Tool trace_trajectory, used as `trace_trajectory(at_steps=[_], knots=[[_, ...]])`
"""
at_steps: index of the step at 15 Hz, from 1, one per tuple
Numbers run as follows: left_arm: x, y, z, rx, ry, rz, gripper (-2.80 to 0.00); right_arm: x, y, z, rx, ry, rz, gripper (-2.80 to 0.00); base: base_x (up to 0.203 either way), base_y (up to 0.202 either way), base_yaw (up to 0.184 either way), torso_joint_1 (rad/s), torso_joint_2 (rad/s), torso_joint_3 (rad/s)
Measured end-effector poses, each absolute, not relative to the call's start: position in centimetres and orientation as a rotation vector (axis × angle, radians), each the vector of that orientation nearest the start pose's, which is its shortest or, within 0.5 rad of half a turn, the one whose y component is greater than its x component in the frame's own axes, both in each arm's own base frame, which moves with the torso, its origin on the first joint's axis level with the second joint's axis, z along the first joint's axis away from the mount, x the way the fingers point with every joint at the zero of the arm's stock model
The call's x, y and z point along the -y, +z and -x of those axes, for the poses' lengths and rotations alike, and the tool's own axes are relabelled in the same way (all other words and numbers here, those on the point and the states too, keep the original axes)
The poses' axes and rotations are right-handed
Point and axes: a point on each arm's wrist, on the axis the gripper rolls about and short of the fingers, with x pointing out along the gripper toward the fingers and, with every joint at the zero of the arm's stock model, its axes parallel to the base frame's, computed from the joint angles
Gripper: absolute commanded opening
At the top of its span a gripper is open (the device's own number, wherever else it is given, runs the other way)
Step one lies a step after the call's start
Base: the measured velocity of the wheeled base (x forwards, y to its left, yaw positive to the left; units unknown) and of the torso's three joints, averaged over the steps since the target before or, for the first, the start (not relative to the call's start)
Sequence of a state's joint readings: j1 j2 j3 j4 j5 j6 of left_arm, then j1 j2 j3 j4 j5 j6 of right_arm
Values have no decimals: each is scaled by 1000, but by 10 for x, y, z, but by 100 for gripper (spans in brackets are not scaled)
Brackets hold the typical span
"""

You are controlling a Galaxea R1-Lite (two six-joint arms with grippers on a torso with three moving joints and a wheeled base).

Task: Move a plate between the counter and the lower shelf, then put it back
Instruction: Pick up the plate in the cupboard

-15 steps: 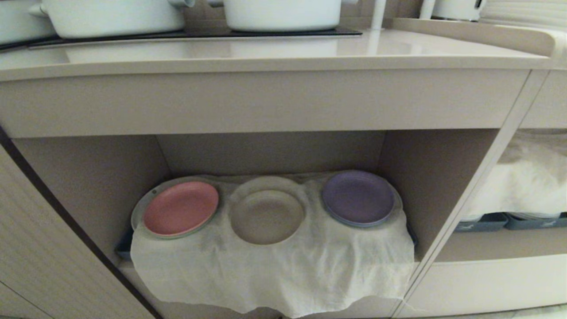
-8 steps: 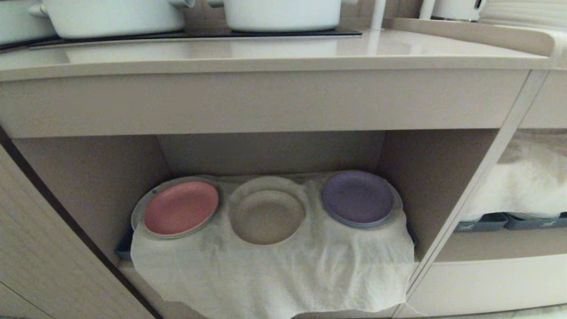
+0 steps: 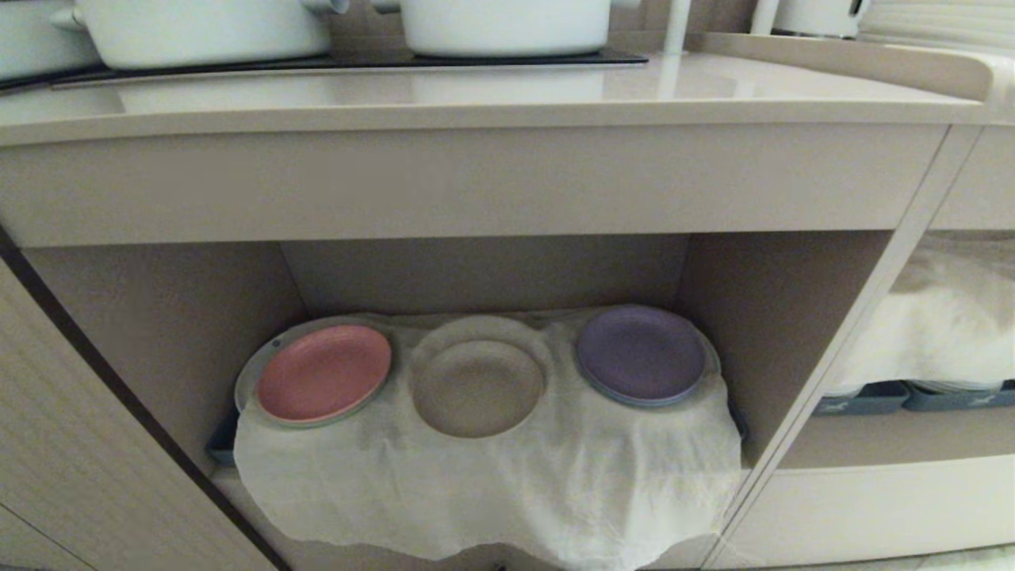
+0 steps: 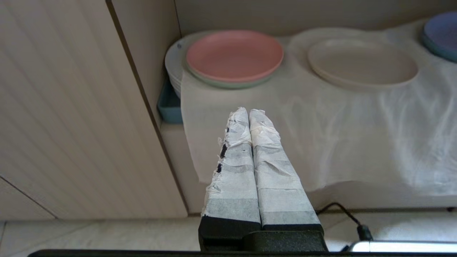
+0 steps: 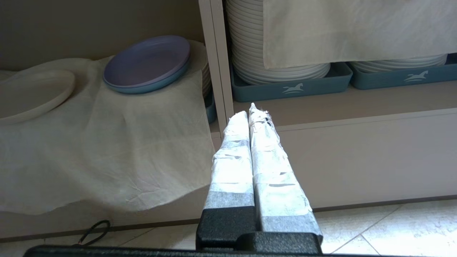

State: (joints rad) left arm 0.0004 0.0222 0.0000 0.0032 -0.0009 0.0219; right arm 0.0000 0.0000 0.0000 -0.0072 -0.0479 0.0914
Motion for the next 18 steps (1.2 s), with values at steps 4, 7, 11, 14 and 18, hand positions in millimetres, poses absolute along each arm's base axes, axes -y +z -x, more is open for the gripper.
trace_trajectory(at_steps=[4,7,11,14,18], knots=[[0,75,22,-8,0,-20,-280,1,76,23,9,-47,-92,-280,0,0,0,0,0,0],[0,75,23,-6,0,-28,-280,1,76,23,9,-48,-92,-280,0,0,0,0,0,0],[0,75,23,-6,0,-19,-280,1,76,23,9,-48,-92,-280,0,0,0,0,0,0],[0,75,23,-6,0,-19,-280,1,76,23,9,-48,-92,-280,0,0,0,0,0,0],[0,75,23,-6,0,-20,-280,1,76,23,9,-47,-92,-280,0,0,0,0,0,0]])
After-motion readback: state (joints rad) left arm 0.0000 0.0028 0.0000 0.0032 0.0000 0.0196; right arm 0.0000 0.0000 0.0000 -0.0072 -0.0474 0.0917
